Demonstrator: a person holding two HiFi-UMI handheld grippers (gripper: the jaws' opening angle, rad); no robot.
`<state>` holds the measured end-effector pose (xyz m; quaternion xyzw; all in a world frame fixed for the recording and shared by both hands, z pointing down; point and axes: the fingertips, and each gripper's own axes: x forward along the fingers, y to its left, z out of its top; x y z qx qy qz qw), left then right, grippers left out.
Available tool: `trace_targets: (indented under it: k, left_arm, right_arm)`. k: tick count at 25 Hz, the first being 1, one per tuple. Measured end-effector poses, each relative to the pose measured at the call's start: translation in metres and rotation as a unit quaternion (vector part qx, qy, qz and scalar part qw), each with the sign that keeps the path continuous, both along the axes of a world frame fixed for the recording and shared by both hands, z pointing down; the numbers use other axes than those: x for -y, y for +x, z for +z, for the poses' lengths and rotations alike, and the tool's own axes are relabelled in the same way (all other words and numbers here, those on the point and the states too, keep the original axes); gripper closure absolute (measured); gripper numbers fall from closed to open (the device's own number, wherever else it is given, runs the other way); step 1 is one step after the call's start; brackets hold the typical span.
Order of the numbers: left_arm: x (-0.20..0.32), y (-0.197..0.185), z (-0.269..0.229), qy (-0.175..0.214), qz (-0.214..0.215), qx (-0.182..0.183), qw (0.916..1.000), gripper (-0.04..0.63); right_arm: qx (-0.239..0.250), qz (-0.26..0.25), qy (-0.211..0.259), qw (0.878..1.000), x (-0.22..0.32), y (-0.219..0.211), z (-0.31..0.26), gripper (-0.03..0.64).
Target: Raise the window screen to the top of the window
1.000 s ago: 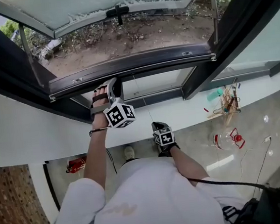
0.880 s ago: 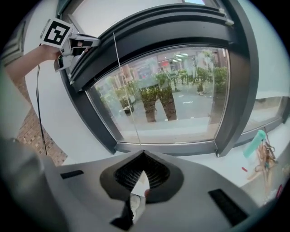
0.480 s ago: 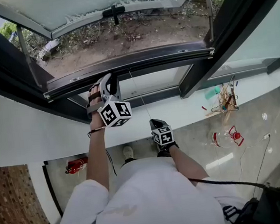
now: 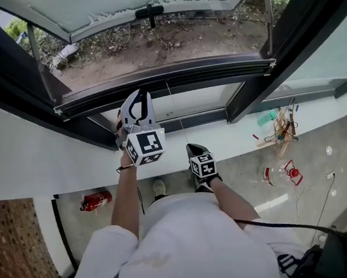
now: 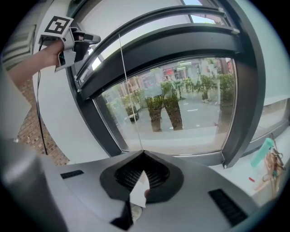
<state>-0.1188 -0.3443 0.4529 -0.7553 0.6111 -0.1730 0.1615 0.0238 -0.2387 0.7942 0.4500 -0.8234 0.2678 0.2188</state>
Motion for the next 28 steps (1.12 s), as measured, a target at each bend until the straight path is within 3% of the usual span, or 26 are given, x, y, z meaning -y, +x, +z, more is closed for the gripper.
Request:
trace_targets:
  k: [3, 6, 9, 17, 24, 28]
  left_arm:
    - [-0.006, -0.007, 0.001, -0.018, 0.000, -0.092, 0.9956, 0.546]
    - [-0.012, -0.016, 0.009, -0.038, -0.007, -0.175, 0.9838, 0.549]
    - [-0.019, -0.023, 0.017, -0.048, -0.017, -0.218, 0.9746, 0.594]
    - [-0.037, -0.024, 0.034, -0.057, -0.018, -0.246, 0.9674, 0.594]
    - [-0.046, -0.013, 0.039, -0.063, 0.004, -0.231, 0.9709, 0.594]
    - [-0.048, -0.017, 0.042, -0.063, -0.004, -0.222, 0.9730, 0.594]
  right_arm:
    - [0.001, -0.003, 0.002, 1.000, 0.003, -0.004, -0.002, 0.617]
    - [0.000, -0.008, 0.006, 1.000, 0.003, -0.007, -0.004, 0.617]
    - [0.001, -0.008, 0.009, 1.000, 0.005, -0.006, -0.006, 0.617]
    - [-0.007, -0.003, 0.035, 0.999, 0.003, -0.001, -0.013, 0.617]
    - [-0.006, -0.003, 0.049, 0.999, 0.003, -0.005, -0.017, 0.617]
    - [-0.013, 0.001, 0.056, 0.998, 0.003, -0.004, -0.018, 0.617]
